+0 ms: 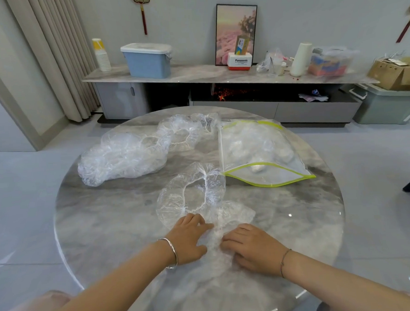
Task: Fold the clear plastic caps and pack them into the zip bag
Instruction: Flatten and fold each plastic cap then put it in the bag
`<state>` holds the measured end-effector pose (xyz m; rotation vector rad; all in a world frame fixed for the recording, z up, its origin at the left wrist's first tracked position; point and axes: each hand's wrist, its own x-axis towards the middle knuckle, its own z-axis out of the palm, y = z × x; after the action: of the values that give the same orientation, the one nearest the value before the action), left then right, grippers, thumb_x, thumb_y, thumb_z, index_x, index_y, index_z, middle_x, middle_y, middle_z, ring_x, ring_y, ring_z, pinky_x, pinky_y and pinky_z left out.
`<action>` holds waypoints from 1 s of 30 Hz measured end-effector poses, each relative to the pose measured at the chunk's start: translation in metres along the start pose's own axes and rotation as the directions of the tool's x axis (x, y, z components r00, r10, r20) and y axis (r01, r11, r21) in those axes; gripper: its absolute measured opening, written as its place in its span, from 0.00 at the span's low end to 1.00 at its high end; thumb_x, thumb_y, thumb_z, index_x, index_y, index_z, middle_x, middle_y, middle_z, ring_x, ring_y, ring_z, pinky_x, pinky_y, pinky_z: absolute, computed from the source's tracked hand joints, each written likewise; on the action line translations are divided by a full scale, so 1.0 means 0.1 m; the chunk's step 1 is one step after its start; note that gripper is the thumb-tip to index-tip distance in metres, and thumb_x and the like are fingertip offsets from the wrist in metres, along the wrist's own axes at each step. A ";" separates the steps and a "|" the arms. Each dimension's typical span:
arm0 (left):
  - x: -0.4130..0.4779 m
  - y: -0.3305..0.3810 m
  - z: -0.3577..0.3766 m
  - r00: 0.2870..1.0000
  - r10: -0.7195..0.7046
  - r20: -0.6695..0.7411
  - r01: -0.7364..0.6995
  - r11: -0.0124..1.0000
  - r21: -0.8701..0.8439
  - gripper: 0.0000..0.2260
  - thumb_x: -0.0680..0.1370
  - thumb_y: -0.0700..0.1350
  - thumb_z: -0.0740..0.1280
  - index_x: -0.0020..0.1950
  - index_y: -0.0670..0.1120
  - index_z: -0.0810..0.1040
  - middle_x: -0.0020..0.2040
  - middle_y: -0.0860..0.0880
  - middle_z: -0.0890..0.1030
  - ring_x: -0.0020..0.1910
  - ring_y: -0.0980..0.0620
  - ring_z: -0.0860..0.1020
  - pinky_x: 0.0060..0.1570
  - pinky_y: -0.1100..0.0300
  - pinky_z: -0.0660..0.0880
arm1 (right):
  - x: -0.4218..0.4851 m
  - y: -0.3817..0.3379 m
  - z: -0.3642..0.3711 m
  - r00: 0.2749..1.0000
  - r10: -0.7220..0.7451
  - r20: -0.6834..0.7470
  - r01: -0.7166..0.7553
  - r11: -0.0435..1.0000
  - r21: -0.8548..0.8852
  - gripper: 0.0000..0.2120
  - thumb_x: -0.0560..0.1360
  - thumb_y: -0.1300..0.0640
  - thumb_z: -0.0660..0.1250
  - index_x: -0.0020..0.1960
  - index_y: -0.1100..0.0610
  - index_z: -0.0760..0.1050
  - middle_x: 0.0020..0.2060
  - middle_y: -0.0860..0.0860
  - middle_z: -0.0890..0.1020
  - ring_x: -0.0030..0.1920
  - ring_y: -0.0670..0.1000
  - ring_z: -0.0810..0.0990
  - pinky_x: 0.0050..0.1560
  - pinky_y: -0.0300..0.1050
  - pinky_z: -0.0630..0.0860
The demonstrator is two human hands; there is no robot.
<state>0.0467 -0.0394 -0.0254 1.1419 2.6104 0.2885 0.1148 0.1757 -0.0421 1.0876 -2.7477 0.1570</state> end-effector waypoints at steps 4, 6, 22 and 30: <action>-0.03 -0.09 0.03 0.998 0.048 -0.033 -0.047 0.999 0.021 0.38 0.62 0.62 0.54 0.72 0.54 0.63 0.64 0.52 0.64 0.66 0.54 0.59 0.66 0.65 0.51 | -0.01 0.01 -0.07 0.891 0.455 -0.008 -0.409 0.809 0.421 0.07 0.72 0.57 0.61 0.43 0.49 0.78 0.41 0.43 0.81 0.42 0.44 0.79 0.46 0.42 0.75; -0.02 -0.12 0.01 0.994 0.056 -0.099 -0.055 0.998 0.007 0.36 0.62 0.67 0.53 0.66 0.52 0.71 0.62 0.53 0.67 0.63 0.53 0.63 0.65 0.64 0.55 | 0.02 0.01 -0.12 0.745 0.664 0.066 -0.496 0.485 0.720 0.07 0.75 0.58 0.64 0.39 0.51 0.76 0.37 0.46 0.81 0.40 0.43 0.79 0.45 0.41 0.75; 0.08 0.07 0.10 0.877 0.115 -0.467 -0.091 0.993 0.073 0.18 0.74 0.58 0.60 0.61 0.52 0.74 0.58 0.53 0.76 0.57 0.52 0.74 0.56 0.59 0.72 | -0.01 0.05 -0.15 0.906 0.323 -0.272 -0.318 0.946 0.066 0.16 0.75 0.49 0.59 0.59 0.51 0.76 0.62 0.48 0.76 0.60 0.46 0.71 0.62 0.42 0.63; 0.03 0.01 0.28 0.931 0.239 -0.276 -0.191 0.963 0.193 0.31 0.81 0.58 0.39 0.57 0.51 0.81 0.57 0.54 0.81 0.54 0.56 0.80 0.53 0.62 0.76 | -0.11 -0.01 0.05 0.951 0.310 -0.007 -0.310 0.949 -0.050 0.23 0.72 0.42 0.54 0.58 0.49 0.80 0.56 0.43 0.81 0.53 0.41 0.80 0.55 0.36 0.74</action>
<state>0.0547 -0.0340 -0.0524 1.5574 2.8088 0.3183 0.1231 0.1813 -0.0494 0.6355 -2.8893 0.1282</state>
